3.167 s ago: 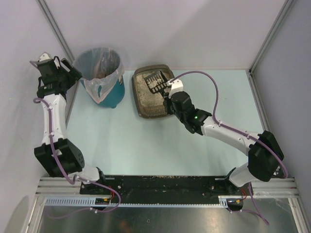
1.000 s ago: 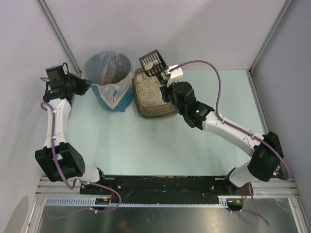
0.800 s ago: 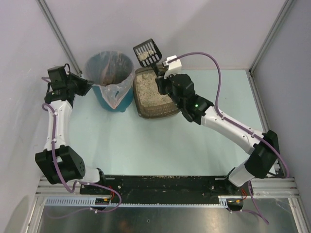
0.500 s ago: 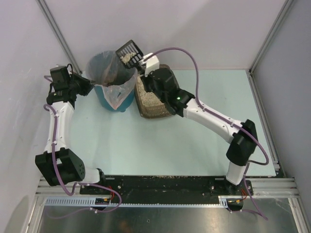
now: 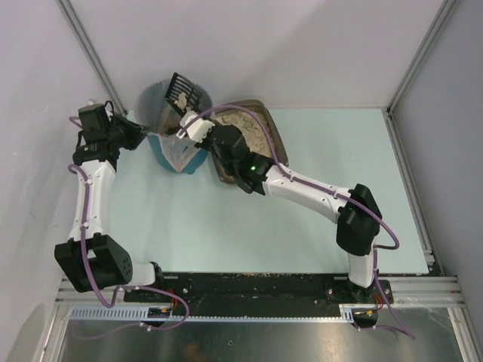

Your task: Clean the litter box

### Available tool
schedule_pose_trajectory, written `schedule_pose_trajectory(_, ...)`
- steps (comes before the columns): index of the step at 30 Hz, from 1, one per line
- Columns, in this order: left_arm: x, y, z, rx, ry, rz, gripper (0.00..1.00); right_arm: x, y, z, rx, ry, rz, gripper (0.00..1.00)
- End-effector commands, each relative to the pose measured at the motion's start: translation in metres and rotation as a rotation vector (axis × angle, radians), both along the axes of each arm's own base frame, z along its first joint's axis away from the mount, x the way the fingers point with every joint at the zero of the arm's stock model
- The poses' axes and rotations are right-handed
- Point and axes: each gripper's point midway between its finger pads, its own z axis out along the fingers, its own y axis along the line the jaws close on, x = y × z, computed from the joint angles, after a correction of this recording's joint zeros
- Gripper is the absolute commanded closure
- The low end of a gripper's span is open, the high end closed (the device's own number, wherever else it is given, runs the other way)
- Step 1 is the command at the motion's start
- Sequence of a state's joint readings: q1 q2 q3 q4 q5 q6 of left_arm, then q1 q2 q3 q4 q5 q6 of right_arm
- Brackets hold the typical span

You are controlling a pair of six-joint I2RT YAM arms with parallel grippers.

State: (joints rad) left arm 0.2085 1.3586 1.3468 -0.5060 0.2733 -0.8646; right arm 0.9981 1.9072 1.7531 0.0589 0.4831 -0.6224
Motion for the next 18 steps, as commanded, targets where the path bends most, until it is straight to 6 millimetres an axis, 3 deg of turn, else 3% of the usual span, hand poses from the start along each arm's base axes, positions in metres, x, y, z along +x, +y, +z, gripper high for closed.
schedule_pose_trajectory(1, -0.013, -0.037, 0.014, -0.004, -0.058, -0.167, 1.00, -0.003, -0.013, 0.048, -0.067, -0.238, -0.036, 1.00)
schedule_pose_trajectory(7, -0.011, -0.035, 0.015, 0.003, -0.062, -0.165, 1.00, -0.009, -0.013, 0.048, -0.189, -0.345, -0.028, 1.00)
schedule_pose_trajectory(11, -0.008, -0.034, 0.016, 0.015, -0.064, -0.170, 1.00, -0.015, -0.017, 0.063, -0.211, -0.468, -0.047, 1.00)
schedule_pose_trajectory(18, -0.017, -0.031, 0.009, 0.034, -0.056, -0.151, 1.00, -0.018, -0.014, 0.065, -0.334, -0.597, -0.044, 1.00)
